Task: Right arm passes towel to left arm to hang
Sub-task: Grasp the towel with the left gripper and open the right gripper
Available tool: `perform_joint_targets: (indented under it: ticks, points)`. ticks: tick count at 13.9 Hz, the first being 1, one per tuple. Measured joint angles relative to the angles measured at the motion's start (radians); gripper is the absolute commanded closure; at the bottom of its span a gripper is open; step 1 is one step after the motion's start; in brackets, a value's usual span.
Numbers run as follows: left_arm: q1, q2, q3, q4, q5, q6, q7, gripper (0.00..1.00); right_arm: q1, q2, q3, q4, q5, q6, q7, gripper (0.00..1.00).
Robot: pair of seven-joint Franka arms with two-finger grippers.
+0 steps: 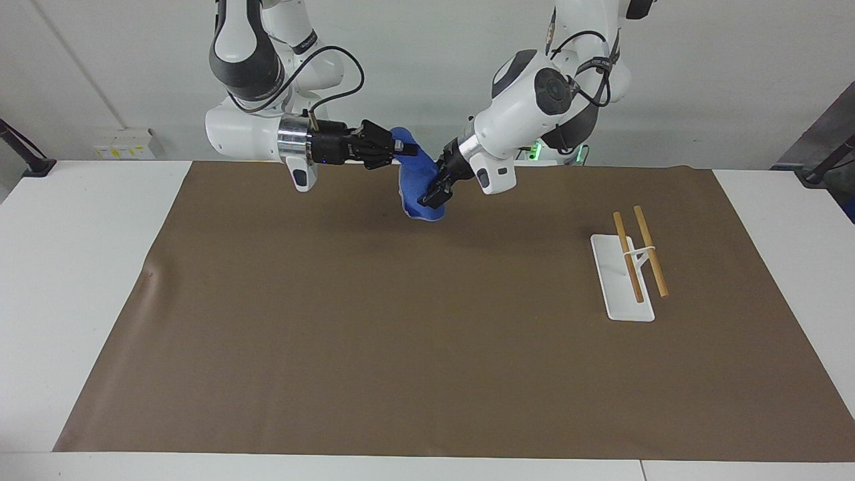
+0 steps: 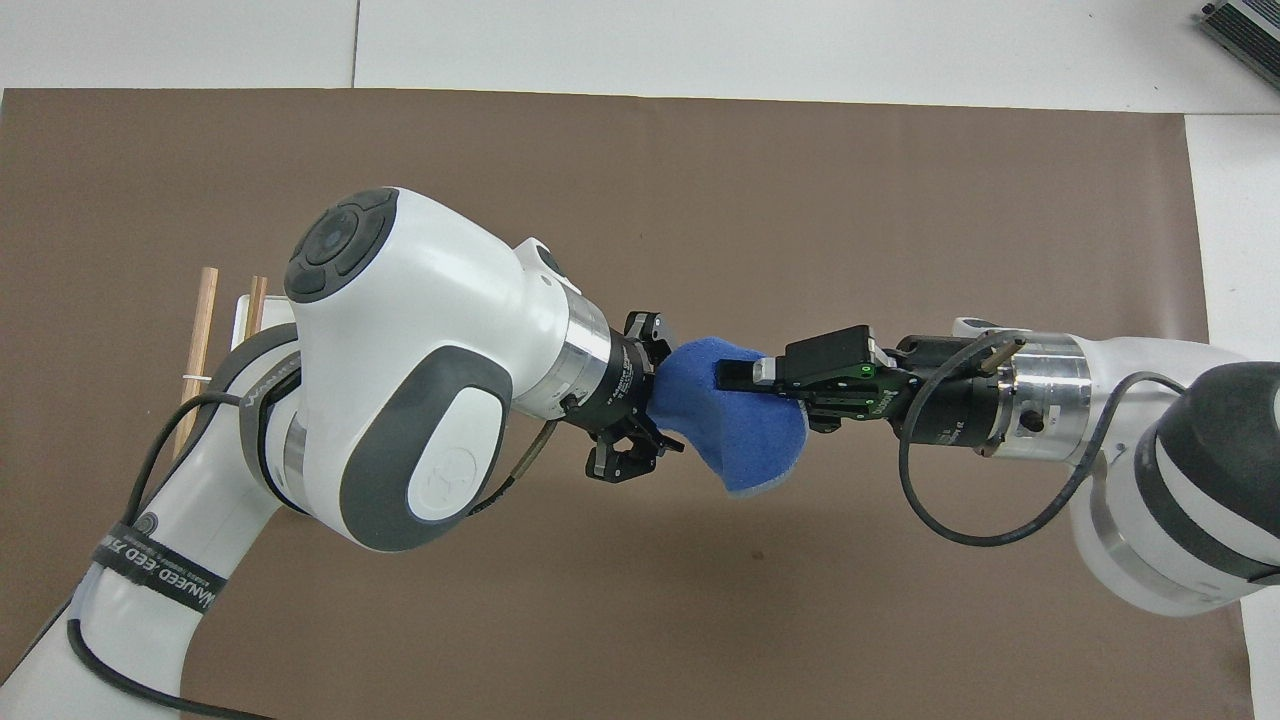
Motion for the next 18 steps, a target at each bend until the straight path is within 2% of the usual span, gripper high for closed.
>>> perform_joint_targets:
  ticks: [8, 9, 10, 11, 12, 16, 18]
  points:
    - [0.003, 0.000, 0.007, 0.000, 0.031, -0.001, 0.001, 1.00, 0.000, 0.000, 0.001, 0.001, 0.000, 0.025, 0.000, 1.00]
    - [0.003, -0.001, 0.007, 0.000, 0.045, -0.001, 0.001, 1.00, 0.001, 0.000, 0.001, 0.001, 0.000, 0.031, 0.000, 0.78]
    - [0.003, -0.004, 0.007, 0.000, 0.053, -0.003, 0.001, 1.00, 0.001, 0.000, 0.002, 0.001, 0.000, 0.045, 0.006, 0.44]
    - [0.003, -0.006, 0.008, 0.000, 0.063, -0.004, 0.001, 1.00, 0.003, -0.001, 0.003, 0.003, 0.000, 0.064, 0.020, 0.04]
    - [0.003, -0.007, 0.009, 0.000, 0.084, -0.004, 0.001, 1.00, 0.009, -0.002, 0.003, 0.007, 0.000, 0.091, 0.039, 0.00]
    - [0.009, -0.012, 0.016, 0.009, 0.134, -0.007, 0.002, 1.00, 0.042, -0.020, 0.006, 0.021, -0.017, 0.198, 0.063, 0.00]
    - [0.015, -0.012, 0.017, 0.010, 0.172, -0.022, 0.005, 1.00, 0.036, -0.025, 0.004, 0.032, -0.117, 0.215, 0.063, 0.00]
